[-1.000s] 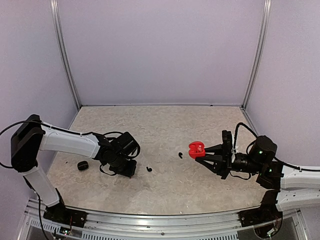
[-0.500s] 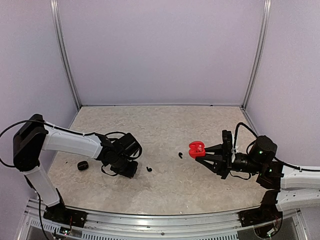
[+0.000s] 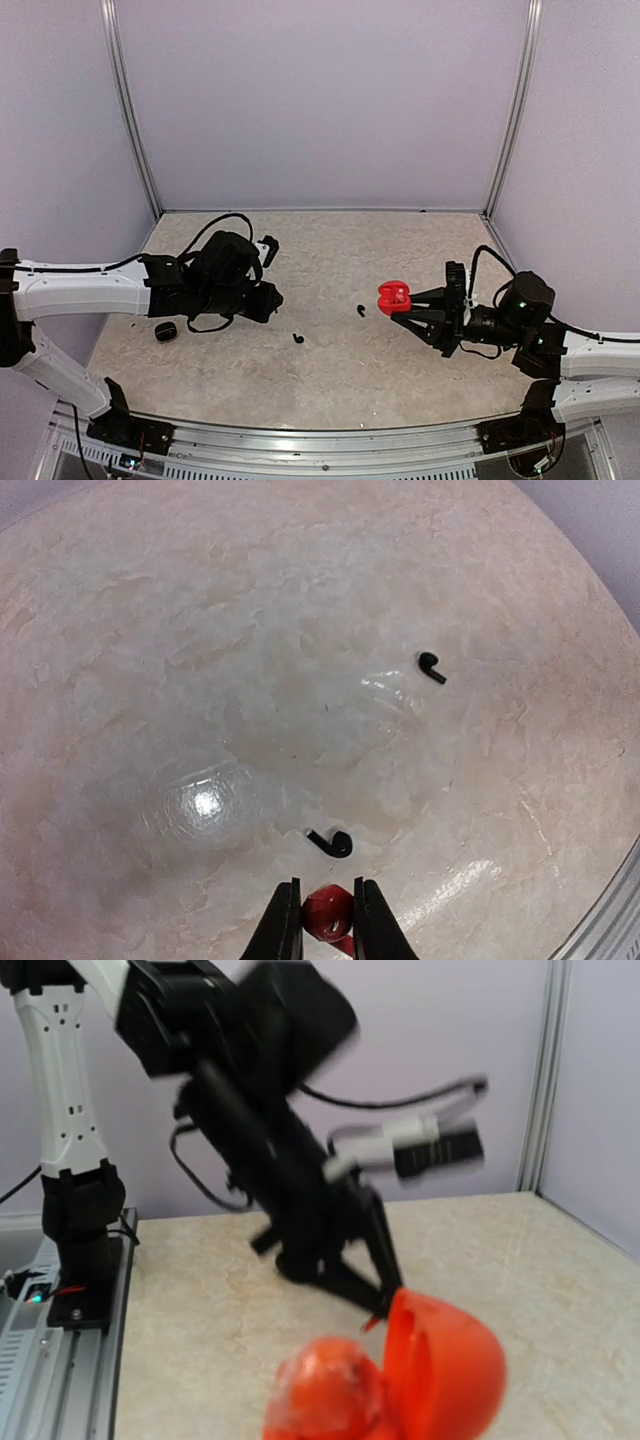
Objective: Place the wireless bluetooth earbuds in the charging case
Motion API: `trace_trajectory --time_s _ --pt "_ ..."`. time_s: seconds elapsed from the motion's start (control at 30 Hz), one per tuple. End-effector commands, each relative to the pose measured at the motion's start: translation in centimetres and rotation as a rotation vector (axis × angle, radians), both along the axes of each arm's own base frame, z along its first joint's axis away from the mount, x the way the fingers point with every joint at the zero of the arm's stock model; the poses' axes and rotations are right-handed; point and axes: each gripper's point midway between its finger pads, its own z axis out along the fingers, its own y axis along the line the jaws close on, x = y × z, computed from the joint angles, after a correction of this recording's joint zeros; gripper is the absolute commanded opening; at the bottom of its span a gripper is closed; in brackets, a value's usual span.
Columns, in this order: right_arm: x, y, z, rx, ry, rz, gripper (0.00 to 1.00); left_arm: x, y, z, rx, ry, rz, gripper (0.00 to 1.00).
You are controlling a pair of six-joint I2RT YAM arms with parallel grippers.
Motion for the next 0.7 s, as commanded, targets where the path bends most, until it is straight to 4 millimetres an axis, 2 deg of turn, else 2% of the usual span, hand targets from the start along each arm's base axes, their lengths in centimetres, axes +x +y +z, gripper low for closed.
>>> trace_trajectory --time_s 0.0,0.1,0.17,0.3,0.53,0.67 --pt "-0.4 -0.1 0.8 0.031 -0.108 0.018 0.00 -0.1 -2.7 8.4 -0.186 -0.261 -0.089 0.12" --pt "-1.2 0.2 1.3 0.046 -0.182 0.064 0.00 -2.2 -4.0 14.0 -0.299 -0.426 -0.173 0.12" --pt "-1.8 0.3 1.7 0.061 -0.227 0.092 0.00 -3.8 -4.5 16.8 -0.348 -0.521 -0.228 0.12" --pt "-2.9 0.4 2.3 0.088 -0.303 0.145 0.00 -7.3 -5.9 20.4 -0.398 -0.664 -0.353 0.12" --pt "-3.7 0.8 2.9 0.102 -0.356 0.206 0.00 -12.5 -9.0 22.2 -0.440 -0.784 -0.570 0.12" --pt "-3.9 1.1 3.1 0.104 -0.361 0.222 0.00 -14.7 -10.4 22.7 -0.449 -0.828 -0.661 0.12"
